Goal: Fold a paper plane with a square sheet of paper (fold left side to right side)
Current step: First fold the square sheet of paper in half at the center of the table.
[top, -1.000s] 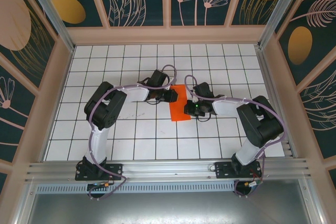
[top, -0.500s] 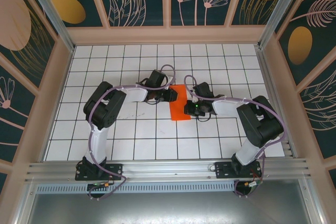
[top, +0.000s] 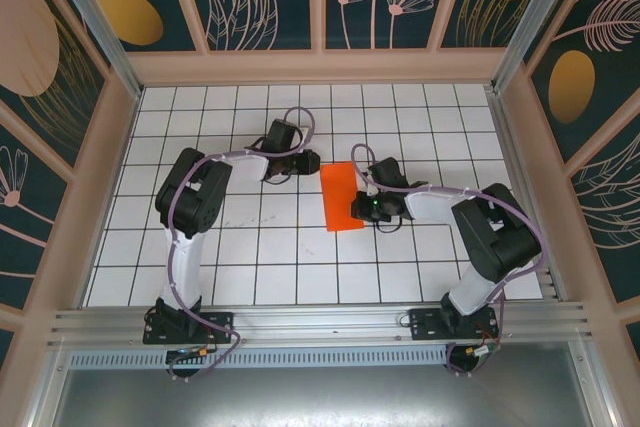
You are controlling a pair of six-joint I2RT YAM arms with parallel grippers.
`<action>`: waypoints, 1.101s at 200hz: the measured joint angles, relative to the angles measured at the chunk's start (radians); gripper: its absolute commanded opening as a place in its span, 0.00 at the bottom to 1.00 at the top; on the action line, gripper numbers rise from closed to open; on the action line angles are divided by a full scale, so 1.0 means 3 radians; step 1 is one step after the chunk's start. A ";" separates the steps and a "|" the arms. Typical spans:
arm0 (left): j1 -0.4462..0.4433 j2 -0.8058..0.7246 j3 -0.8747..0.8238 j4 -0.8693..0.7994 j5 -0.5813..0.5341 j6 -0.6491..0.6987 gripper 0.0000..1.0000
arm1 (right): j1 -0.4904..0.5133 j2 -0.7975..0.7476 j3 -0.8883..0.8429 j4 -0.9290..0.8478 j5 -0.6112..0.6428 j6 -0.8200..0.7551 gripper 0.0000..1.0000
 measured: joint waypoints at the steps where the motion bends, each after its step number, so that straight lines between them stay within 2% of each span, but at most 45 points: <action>1: 0.0003 0.0000 0.0000 0.0000 0.0000 0.0000 0.23 | 0.0000 0.0000 0.0000 0.0000 -0.0001 0.0000 0.00; 39: 0.0020 -0.0118 -0.0125 0.0076 0.0052 -0.0003 0.22 | 0.0000 0.0000 0.0000 0.0000 0.0000 0.0001 0.00; 68: -0.0004 -0.0387 -0.0392 0.0281 0.0285 -0.0076 0.20 | 0.0000 0.0000 0.0000 0.0000 0.0000 0.0000 0.00; 115: -0.0238 -0.0381 -0.0371 0.0435 0.0552 -0.0104 0.20 | 0.0000 0.0000 0.0000 0.0000 0.0000 0.0001 0.00; 175: -0.0266 0.0025 -0.0074 0.0398 0.0463 -0.0114 0.20 | 0.0001 0.0000 0.0000 0.0000 0.0000 0.0001 0.00; 220: -0.0259 0.0107 -0.0048 0.0387 0.0345 -0.0139 0.19 | 0.0018 0.0000 0.0000 0.0000 0.0020 0.0001 0.00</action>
